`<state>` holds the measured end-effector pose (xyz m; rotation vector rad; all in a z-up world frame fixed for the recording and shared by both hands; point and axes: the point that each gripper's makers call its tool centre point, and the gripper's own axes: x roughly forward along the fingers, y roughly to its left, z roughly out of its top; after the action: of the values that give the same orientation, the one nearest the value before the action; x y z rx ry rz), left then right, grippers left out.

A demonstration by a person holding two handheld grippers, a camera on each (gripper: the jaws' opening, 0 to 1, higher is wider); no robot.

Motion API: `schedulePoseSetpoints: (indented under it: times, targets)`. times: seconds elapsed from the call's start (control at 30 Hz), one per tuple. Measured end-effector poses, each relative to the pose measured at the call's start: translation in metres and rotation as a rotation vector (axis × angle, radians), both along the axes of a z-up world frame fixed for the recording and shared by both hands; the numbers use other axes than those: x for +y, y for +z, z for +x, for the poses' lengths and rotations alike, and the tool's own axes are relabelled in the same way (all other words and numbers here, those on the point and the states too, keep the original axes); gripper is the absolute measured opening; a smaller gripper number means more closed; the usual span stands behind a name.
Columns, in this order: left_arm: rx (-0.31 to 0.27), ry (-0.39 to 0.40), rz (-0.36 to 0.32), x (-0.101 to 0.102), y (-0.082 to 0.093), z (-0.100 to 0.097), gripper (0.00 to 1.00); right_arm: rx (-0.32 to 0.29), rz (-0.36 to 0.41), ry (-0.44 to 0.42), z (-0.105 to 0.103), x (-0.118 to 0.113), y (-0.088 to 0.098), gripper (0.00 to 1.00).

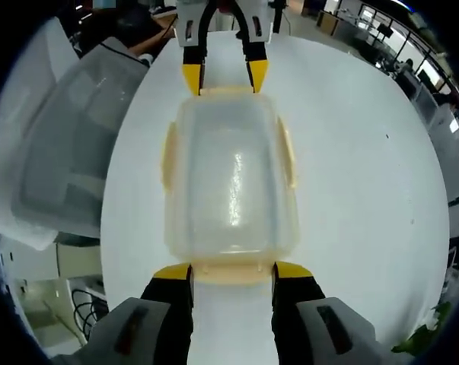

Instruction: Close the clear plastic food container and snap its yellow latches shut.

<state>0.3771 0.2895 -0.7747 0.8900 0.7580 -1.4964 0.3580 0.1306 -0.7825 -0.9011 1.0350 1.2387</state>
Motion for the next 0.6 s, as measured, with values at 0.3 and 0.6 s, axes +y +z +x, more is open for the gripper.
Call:
schedulePoseSetpoints:
  times: [0.3, 0.6]
  targets:
    - [0.000, -0.007, -0.001, 0.001, 0.000, 0.000, 0.39, 0.006, 0.004, -0.009, 0.000, 0.002, 0.000, 0.39]
    - [-0.025, -0.023, -0.011, 0.006, -0.006, 0.002, 0.53, 0.019, -0.008, -0.019, -0.005, 0.000, -0.003, 0.42]
